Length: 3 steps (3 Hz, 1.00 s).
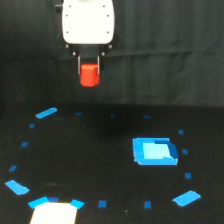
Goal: Pick up the red object from the table
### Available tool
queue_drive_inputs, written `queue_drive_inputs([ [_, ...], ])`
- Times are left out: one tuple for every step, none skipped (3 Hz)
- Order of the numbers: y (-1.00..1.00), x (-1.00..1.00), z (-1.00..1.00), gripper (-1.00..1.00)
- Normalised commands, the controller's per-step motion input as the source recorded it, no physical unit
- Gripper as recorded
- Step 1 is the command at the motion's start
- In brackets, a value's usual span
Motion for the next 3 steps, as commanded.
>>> queue_drive_inputs([
  [0.05, 0.15, 0.28, -0.96],
  [0.06, 0.10, 0.24, -1.00],
  [0.23, 0.27, 0.09, -1.00],
])
